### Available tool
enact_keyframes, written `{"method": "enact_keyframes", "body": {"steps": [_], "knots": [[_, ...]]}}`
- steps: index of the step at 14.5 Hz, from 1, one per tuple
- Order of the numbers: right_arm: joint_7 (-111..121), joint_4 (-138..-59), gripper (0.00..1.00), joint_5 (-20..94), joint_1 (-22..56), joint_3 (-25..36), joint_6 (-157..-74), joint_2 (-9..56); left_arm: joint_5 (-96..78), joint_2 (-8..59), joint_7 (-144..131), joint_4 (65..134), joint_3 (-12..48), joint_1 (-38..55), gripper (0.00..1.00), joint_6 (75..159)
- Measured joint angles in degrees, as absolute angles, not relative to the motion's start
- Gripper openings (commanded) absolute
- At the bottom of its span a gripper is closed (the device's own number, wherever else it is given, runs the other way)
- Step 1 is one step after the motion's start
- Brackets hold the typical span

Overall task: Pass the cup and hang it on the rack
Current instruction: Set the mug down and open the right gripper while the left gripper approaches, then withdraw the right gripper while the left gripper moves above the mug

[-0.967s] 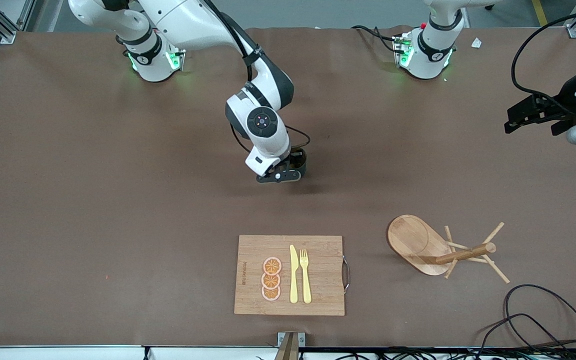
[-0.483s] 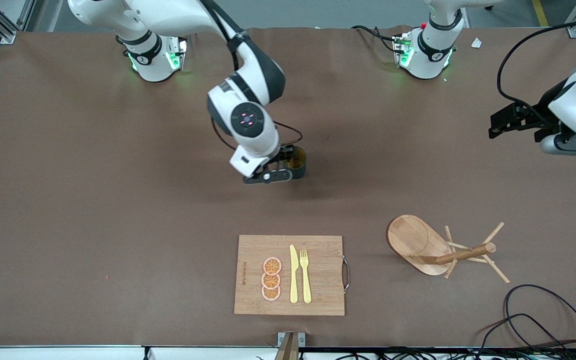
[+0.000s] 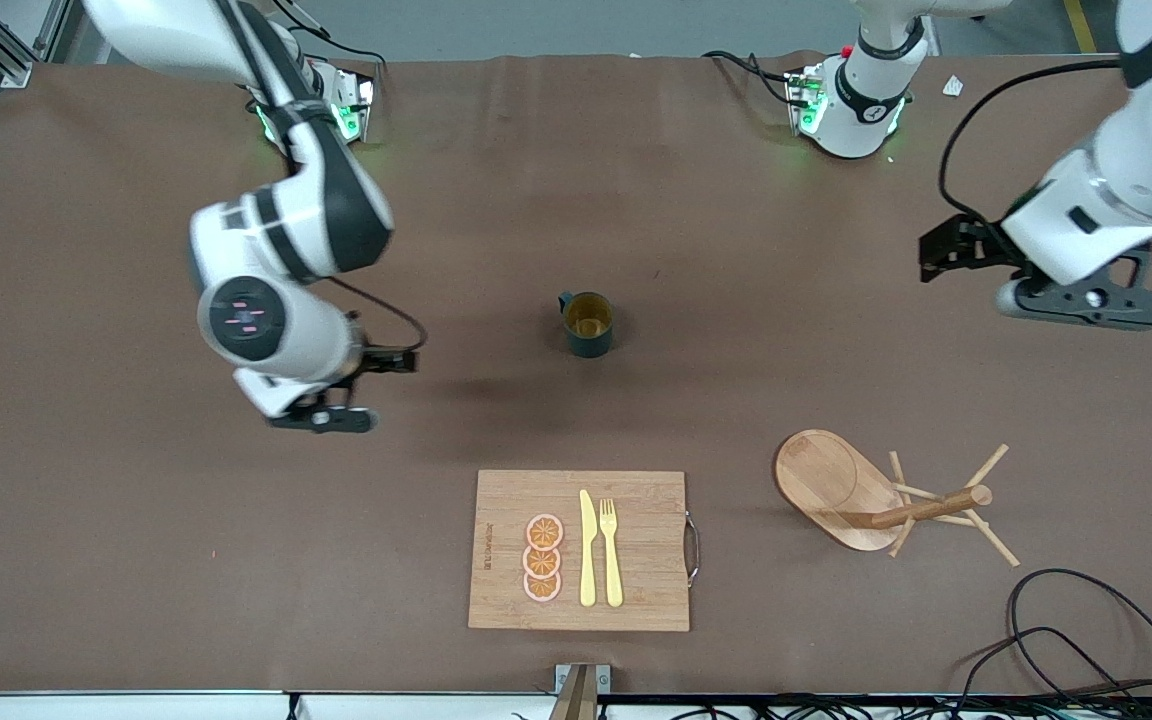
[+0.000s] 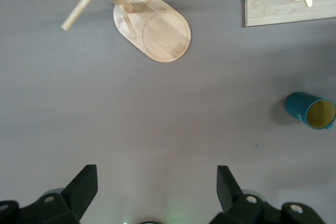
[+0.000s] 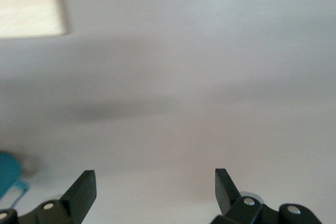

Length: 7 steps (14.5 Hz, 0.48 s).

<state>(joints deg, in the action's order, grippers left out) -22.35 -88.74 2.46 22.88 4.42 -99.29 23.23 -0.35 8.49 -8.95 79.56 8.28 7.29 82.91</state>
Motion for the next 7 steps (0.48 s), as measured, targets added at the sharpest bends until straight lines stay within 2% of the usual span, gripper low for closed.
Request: {"method": "enact_keyframes", "body": {"steps": [7], "knots": [[-11.52,-88.72,1.0,0.68,10.49,5.04,-94.67,16.45,2.85,11.92,-29.52,79.66,8.53,22.57,1.0,83.43]]}}
